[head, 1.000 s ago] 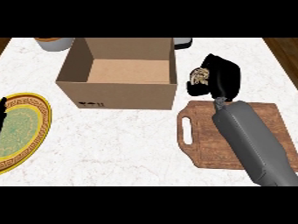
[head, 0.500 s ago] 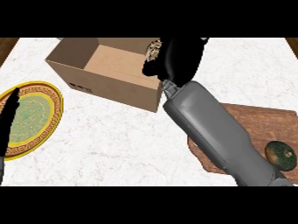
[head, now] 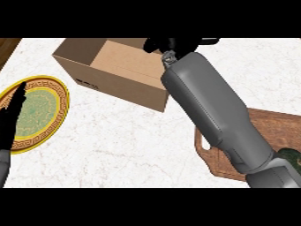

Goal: Pick the cupcake from the cutting board and place it in the cardboard box

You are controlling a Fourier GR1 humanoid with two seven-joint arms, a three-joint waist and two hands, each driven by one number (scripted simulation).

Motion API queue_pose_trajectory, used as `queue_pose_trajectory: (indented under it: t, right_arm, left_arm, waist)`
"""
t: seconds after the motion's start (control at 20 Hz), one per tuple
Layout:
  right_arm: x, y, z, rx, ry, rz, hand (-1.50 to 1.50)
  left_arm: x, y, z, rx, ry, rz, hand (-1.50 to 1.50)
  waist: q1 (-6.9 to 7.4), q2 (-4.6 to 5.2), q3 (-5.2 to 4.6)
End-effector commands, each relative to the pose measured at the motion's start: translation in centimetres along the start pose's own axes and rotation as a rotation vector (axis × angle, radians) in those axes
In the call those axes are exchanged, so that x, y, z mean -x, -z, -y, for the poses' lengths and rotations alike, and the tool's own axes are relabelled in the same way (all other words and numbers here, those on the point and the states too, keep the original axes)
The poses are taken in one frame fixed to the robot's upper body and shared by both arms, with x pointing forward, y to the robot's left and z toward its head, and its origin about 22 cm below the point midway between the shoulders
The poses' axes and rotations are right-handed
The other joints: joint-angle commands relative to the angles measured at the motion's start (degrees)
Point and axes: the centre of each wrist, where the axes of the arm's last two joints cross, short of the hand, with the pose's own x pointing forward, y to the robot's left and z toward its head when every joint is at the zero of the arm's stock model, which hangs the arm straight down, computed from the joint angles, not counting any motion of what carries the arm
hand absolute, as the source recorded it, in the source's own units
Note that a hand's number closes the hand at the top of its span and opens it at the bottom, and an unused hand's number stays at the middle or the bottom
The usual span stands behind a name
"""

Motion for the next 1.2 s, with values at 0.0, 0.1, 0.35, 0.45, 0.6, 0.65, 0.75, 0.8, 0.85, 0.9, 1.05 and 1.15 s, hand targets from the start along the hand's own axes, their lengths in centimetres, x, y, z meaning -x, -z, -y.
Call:
queue_pose_trajectory:
  t: [0.0,0.1,0.35,0.45,0.6,0.65,0.75,0.8,0.85,0.9,1.05,1.15]
  right_arm:
    - [0.4,1.5,-1.3,0.004,0.093,-0.163,1.50]
    - [0.6,2.6,-1.7,0.024,0.099,-0.172,1.50]
    - [1.5,3.5,-3.4,-0.007,0.027,-0.225,1.50]
    - [3.3,3.7,-4.8,0.024,0.038,-0.284,1.50]
    - [3.7,4.4,-4.6,-0.050,0.145,-0.389,-1.50]
    - [4.3,4.5,-4.9,-0.046,0.165,-0.408,-1.50]
    - [4.4,4.6,-5.1,-0.073,0.179,-0.418,-1.50]
    - [5.0,4.5,-5.6,-0.043,0.178,-0.398,-1.50]
    - [5.6,4.5,-6.0,-0.041,0.186,-0.392,-1.50]
    - [4.7,4.7,-5.5,-0.046,0.204,-0.373,-1.50]
    - [6.0,4.8,-6.1,0.038,0.219,-0.315,-1.50]
    - [4.3,4.6,-5.3,0.095,0.265,-0.259,-1.50]
  left_arm:
    - [0.0,0.1,0.5,-0.003,-0.006,0.010,0.00]
    - [0.4,-0.7,1.6,0.016,-0.006,0.022,0.00]
    - [-1.6,0.7,1.5,0.022,-0.010,0.029,0.00]
    - [-1.2,0.5,1.5,0.024,-0.013,0.045,0.00]
    - [-1.2,0.7,1.6,0.027,-0.005,0.044,0.00]
    - [-2.7,1.6,0.2,0.018,0.009,0.062,0.00]
    - [-1.9,0.9,1.1,0.032,-0.001,0.039,0.00]
    - [-2.0,1.2,1.0,0.036,-0.010,0.055,0.00]
    - [-2.3,0.8,0.3,0.039,0.009,0.055,0.00]
    - [-2.1,1.3,1.0,0.032,-0.003,0.046,0.00]
    - [-2.2,0.7,1.2,0.040,0.003,0.057,0.00]
    - [-0.7,0.6,0.9,0.025,0.002,0.031,0.00]
  waist:
    - [0.22,0.13,0.03]
    - [0.82,0.42,0.03]
    - [2.11,0.96,0.00]
    - [1.89,1.02,0.00]
    - [2.45,1.45,0.05]
    - [2.63,1.62,0.12]
    - [2.54,1.06,0.11]
    - [3.28,1.75,0.06]
    - [3.23,1.32,0.14]
    - [2.69,1.36,0.08]
    - [2.69,1.32,0.11]
    - [2.17,1.13,0.02]
